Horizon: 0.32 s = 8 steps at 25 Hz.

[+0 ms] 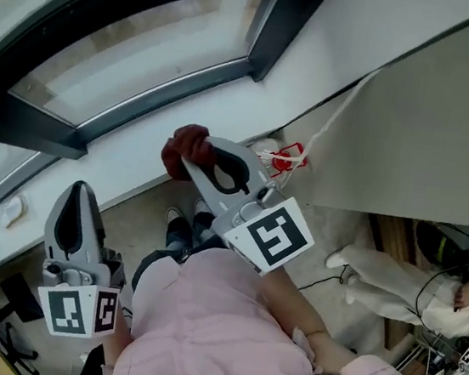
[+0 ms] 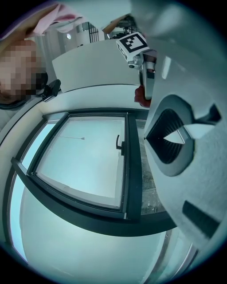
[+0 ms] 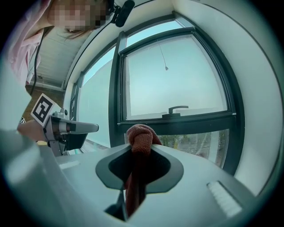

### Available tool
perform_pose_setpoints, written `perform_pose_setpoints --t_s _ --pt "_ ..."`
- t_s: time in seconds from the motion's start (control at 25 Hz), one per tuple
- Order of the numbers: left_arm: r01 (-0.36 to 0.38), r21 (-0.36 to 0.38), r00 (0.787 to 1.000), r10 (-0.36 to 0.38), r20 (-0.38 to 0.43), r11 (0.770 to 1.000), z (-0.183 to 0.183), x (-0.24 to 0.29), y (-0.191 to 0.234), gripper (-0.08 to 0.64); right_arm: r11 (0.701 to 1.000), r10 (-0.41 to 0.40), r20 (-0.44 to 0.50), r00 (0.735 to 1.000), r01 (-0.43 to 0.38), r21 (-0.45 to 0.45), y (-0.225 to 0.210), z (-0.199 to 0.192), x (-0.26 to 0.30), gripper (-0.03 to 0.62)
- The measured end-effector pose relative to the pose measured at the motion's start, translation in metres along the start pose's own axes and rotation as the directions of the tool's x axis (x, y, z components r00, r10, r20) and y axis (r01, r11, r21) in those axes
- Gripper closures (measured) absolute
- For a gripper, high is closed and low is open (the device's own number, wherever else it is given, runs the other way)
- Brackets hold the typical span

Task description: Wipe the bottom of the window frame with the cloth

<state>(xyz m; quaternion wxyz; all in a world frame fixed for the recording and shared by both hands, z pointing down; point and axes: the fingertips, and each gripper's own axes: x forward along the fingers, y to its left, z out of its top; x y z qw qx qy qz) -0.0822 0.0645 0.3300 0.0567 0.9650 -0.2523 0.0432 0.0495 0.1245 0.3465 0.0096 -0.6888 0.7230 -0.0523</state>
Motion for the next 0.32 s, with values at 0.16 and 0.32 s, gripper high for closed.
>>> perform_pose_setpoints --t_s 0.16,0.32 --pt "0.021 0.009 1.0 -0.021 0.005 1.0 0.001 0.011 0.01 0.565 0.999 -0.01 -0.067 0.998 0.007 -0.041 -0.004 -0.012 0.011 0.532" --pt "0.029 0.004 1.0 -0.029 -0.01 1.0 -0.006 0.016 0.047 0.565 0.999 -0.021 -0.065 0.998 0.018 -0.044 0.008 -0.018 0.046 0.531"
